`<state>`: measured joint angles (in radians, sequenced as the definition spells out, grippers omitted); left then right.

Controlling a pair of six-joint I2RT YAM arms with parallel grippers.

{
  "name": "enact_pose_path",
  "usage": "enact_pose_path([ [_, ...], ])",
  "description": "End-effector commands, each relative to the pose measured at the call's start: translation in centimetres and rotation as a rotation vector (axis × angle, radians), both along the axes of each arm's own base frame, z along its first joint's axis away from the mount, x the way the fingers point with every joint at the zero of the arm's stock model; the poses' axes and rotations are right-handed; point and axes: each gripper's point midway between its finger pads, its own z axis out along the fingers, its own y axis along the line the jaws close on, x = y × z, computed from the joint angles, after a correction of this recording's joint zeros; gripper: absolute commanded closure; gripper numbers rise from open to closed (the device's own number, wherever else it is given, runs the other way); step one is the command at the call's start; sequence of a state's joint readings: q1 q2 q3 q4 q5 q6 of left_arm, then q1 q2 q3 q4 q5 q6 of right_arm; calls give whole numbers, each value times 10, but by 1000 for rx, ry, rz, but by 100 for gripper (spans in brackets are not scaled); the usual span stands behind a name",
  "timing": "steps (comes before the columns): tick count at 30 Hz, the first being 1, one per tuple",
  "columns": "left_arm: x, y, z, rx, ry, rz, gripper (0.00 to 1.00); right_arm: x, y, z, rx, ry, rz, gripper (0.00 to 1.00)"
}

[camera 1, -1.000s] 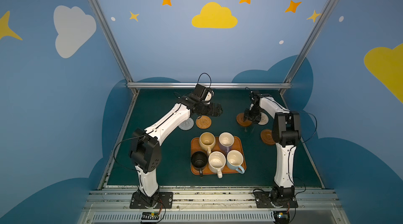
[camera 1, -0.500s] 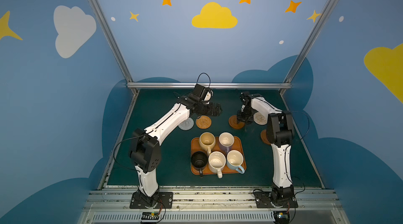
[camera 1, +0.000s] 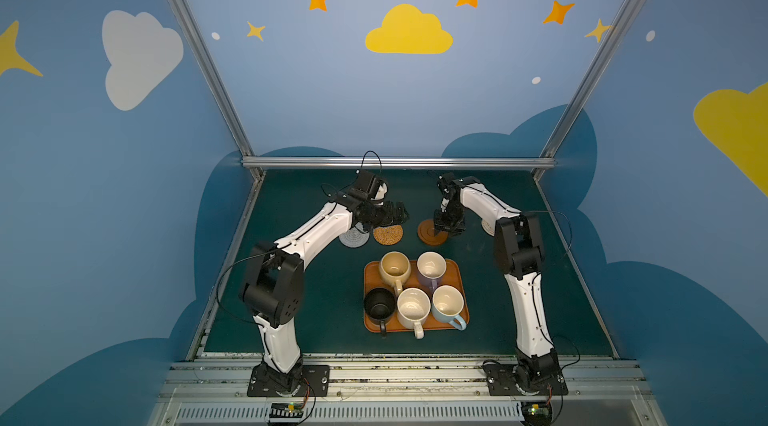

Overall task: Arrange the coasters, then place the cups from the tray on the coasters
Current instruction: 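Slide the brown wooden coaster with the right gripper beside the rattan coaster, then raise the right gripper and move it over the multicoloured knit coaster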

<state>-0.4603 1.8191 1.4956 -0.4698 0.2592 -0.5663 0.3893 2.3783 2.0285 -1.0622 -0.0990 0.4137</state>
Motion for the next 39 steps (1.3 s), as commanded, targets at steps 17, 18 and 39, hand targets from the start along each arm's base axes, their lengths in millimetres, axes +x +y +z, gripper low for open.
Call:
enact_pose_path([
  [17, -3, -4, 25, -57, -44, -12, 0, 2, 26, -1, 9, 19, -3, 50],
  [18, -3, -4, 26, -59, -46, -14, 0, 2, 26, 1, 10, 13, -2, 50],
  [39, -12, -1, 86, -96, -123, -31, 0, -2, 9, 158, 64, -299, 1, 18],
])
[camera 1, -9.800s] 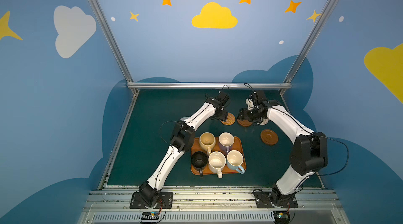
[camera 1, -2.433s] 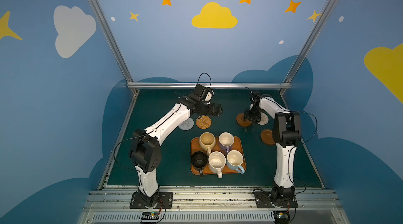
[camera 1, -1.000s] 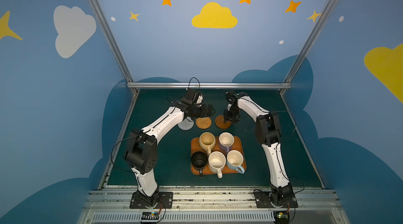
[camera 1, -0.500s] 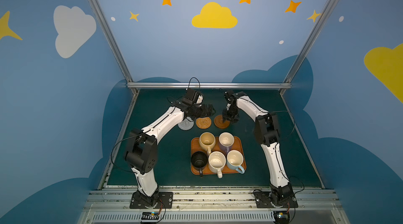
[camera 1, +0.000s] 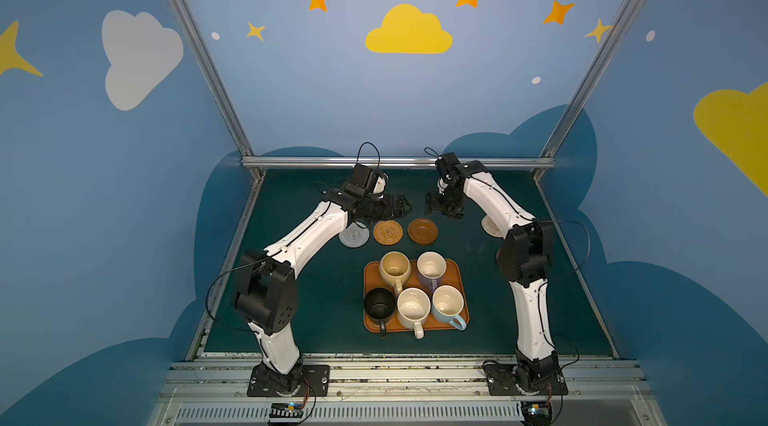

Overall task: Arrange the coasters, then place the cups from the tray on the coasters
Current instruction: 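Raise the right gripper and move it over the multicoloured knit coaster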

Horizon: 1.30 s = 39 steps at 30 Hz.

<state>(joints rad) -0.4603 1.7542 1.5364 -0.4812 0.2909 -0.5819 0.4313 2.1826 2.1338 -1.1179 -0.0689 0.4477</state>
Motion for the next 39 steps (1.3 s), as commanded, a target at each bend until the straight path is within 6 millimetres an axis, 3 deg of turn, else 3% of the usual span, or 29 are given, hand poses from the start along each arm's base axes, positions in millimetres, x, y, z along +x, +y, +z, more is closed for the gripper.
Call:
enact_pose_path([
  [1, -12, 3, 45, -31, -64, -23, 0, -14, -13, 46, -10, -87, -8, 18],
  [2, -16, 4, 51, -35, -74, -25, 0, -17, -17, 56, -11, -107, -11, 13],
  [6, -34, 3, 71, -48, -101, -52, 0, -36, -30, 84, -17, -175, -15, 12],
  [14, -70, -9, 97, -87, -143, -125, 0, -73, -55, 106, -26, -289, 9, 13],
  [19, -81, -14, 107, -78, -182, -168, 0, -74, -63, 110, 47, -457, -20, 12],
  [25, -80, -28, 102, -99, -175, -175, 0, -82, -92, 128, 212, -571, -89, 5],
  [32, -64, -55, 91, -75, -149, -203, 0, -71, -143, 87, 114, -414, -168, 5],
  [39, -43, -70, 75, -60, -165, -205, 0, -35, -191, 40, 73, -378, -282, 5],
])
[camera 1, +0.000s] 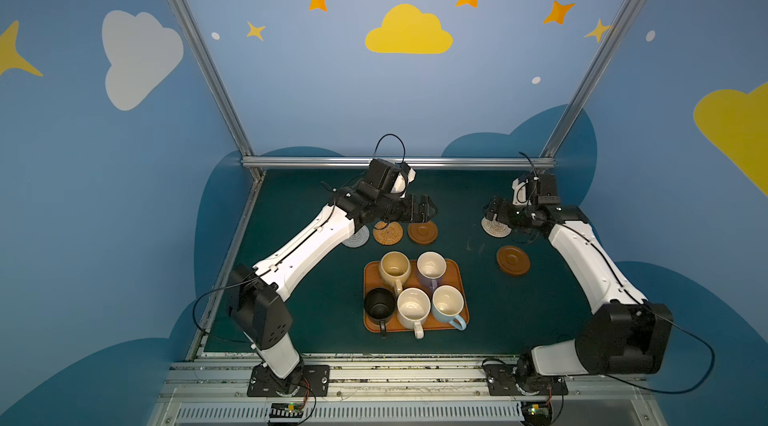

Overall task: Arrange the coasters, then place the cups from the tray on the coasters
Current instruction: 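Raise the right gripper and move it over the multicoloured knit coaster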

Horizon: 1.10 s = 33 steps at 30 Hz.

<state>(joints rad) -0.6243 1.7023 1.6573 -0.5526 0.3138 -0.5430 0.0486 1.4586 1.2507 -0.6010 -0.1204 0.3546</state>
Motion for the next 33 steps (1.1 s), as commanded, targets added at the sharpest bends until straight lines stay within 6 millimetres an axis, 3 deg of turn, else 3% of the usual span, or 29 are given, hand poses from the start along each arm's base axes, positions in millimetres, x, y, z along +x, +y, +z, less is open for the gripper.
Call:
enact_pose_path([
  [1, 16, -7, 8, -9, -54, 15, 0, 20, -20, -15, -22, -3, -25, 5],
  [7, 40, -31, 0, -34, -64, -24, 0, 39, -52, -51, -18, 207, -109, 6],
  [13, 61, -49, -24, -13, -25, -43, 0, 56, -62, -82, -26, 346, -92, 11],
  [19, 72, -55, -42, 8, 10, -49, 0, 65, -71, -106, -62, 386, -100, 13],
  [25, 80, -55, -79, 33, 105, -23, 0, 72, -78, -129, -97, 430, -103, 18],
  [29, 82, -56, -85, 37, 110, -21, 0, 76, -86, -138, -132, 455, -112, 27],
  [33, 81, -58, -92, 32, 141, -36, 0, 83, -87, -146, -138, 484, -94, 27],
])
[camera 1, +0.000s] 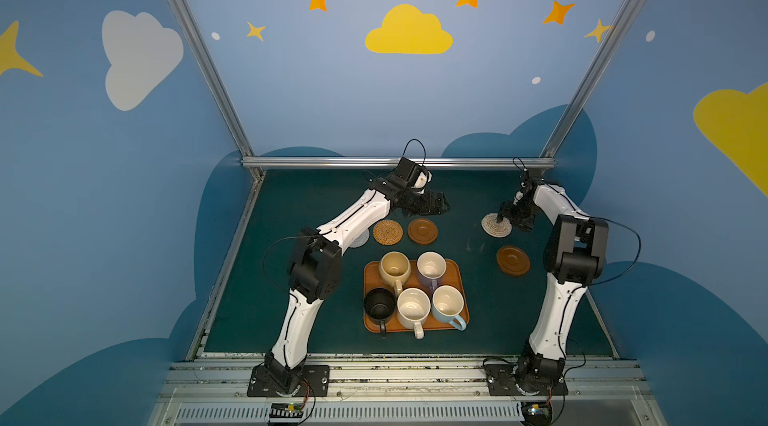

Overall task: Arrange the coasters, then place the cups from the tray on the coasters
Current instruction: 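Press the right gripper on the knit coaster and slide it beside the brown coaster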

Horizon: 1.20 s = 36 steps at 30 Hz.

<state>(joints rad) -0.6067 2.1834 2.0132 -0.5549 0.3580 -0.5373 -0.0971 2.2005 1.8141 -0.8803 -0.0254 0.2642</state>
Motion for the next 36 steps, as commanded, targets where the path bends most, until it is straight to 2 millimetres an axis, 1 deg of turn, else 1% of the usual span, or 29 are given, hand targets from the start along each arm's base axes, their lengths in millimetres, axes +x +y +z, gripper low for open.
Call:
enact_pose_path([
  [1, -2, -3, 2, -21, 32, -18, 0, 1, -5, -5, -15, 44, 14, 27],
  [3, -3, -4, -1, -21, 44, -19, 0, 4, -5, -9, -8, 53, 15, 27],
  [7, -6, -6, -1, -35, 61, -29, 0, 6, -5, -11, -5, 58, 12, 29],
  [10, -7, -9, -2, -56, 79, -38, 0, 6, -6, -16, -9, 77, 15, 35],
  [13, -6, -11, -3, -64, 82, -40, 0, 7, -9, -21, -16, 97, 18, 35],
  [14, -6, -11, -4, -66, 84, -42, 0, 7, -9, -21, -16, 98, 20, 37],
  [17, -9, -15, -3, -82, 95, -61, 0, 6, -7, -26, -13, 109, 26, 40],
  [23, -11, -12, -4, -69, 104, -58, 0, 2, -7, -32, -12, 131, 31, 41],
  [27, -12, -13, -3, -84, 111, -61, 0, 2, 1, -31, 5, 131, 37, 45],
  [31, -16, -17, 6, -133, 118, -98, 0, 1, 14, -29, 7, 132, 77, 49],
  [33, -16, -15, 10, -141, 117, -96, 0, 0, 22, -30, 5, 139, 94, 52],
  [36, -14, -11, 12, -168, 129, -80, 0, -2, 34, -29, 18, 142, 114, 53],
])
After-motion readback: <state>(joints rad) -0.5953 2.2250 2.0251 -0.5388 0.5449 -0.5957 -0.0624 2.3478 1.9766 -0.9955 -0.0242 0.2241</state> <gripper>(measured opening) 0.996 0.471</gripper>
